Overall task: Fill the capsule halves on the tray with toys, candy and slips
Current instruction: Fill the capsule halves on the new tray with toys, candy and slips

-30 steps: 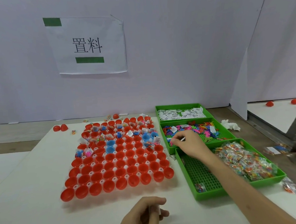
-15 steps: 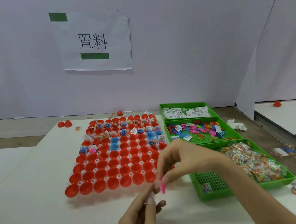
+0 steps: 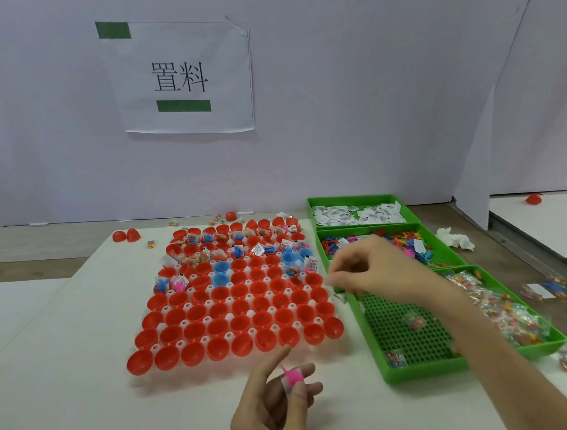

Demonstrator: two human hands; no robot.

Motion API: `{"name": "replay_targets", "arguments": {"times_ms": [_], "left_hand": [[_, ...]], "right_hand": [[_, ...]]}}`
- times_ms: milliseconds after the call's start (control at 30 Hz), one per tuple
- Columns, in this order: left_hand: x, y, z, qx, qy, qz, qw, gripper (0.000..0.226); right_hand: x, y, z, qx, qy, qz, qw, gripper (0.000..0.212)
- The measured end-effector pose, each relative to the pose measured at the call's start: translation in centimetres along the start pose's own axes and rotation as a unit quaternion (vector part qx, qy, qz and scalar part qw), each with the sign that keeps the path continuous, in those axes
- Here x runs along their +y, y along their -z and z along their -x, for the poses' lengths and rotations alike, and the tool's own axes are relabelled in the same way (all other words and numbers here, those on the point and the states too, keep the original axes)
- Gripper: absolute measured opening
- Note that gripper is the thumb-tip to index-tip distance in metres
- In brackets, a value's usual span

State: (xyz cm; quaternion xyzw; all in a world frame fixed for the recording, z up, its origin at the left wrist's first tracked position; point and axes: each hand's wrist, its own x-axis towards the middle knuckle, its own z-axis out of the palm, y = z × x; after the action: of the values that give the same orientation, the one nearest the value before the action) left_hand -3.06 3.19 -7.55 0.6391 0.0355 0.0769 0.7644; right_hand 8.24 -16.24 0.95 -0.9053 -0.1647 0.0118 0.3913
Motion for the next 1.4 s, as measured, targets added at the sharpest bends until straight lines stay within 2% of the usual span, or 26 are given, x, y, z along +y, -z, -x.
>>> {"name": "replay_targets", "arguments": {"times_ms": [67,133,167,233,500,567,633,700,767,1000,1200,1333,1400], "left_hand": [[0.0,-0.1,0.0,-0.008,0.004,0.008,1.000,0.041],[-0.1,0.0,-0.1,-0.014,0.002,0.012,1.000,0.042],[-0.2,0.0,-0.1,-0.016,0.001,0.015,1.000,0.043],[-0.2,0.0,-0.1,-0.020,-0.001,0.020,1.000,0.044],[-0.3,0.1,0.0,-0.036,0.004,0.030,0.999,0.043],[-0.3,0.1,0.1,-0.054,0.000,0.004,0.999,0.045],[-0.4,0.0,0.1,-0.066,-0.004,-0.018,0.998,0.045],[-0.4,0.0,0.0,-0.066,-0.006,-0.027,0.997,0.044],[-0.4,0.1,-0.1,-0.062,-0.008,-0.031,0.998,0.043],[-0.4,0.1,0.0,-0.066,-0.009,-0.020,0.998,0.041],[-0.7,0.2,-0.1,-0.076,-0.021,-0.029,0.996,0.041],[-0.8,0.2,-0.1,-0.075,-0.021,-0.023,0.997,0.040],[-0.8,0.2,-0.1,-0.066,-0.021,-0.011,0.998,0.038]], "right_hand": [[1.8,1.4,0.0,0.037,-0.046,0.121,0.991,0.013],[3.1,1.7,0.1,-0.019,-0.100,0.196,0.975,0.007],[3.5,1.5,0.1,-0.057,-0.123,0.201,0.970,0.003],[4.2,0.8,-0.1,-0.101,-0.145,0.178,0.968,0.012],[4.7,1.1,-0.1,-0.095,-0.118,0.187,0.971,0.014],[4.2,1.7,0.2,-0.069,-0.097,0.146,0.982,0.014],[3.2,2.1,0.5,-0.056,-0.066,0.015,0.996,0.013],[2.0,2.1,0.8,-0.063,-0.028,-0.106,0.992,0.015],[1.1,1.8,0.9,-0.080,0.009,-0.160,0.984,0.020],[-0.3,0.6,1.0,-0.085,0.062,-0.207,0.973,0.006],[-0.4,-0.2,0.8,-0.060,0.060,-0.216,0.973,0.014],[-0.5,-0.7,0.7,-0.076,0.074,-0.240,0.965,0.002],[-0.5,-1.0,0.8,-0.089,0.074,-0.240,0.964,0.006]]}}
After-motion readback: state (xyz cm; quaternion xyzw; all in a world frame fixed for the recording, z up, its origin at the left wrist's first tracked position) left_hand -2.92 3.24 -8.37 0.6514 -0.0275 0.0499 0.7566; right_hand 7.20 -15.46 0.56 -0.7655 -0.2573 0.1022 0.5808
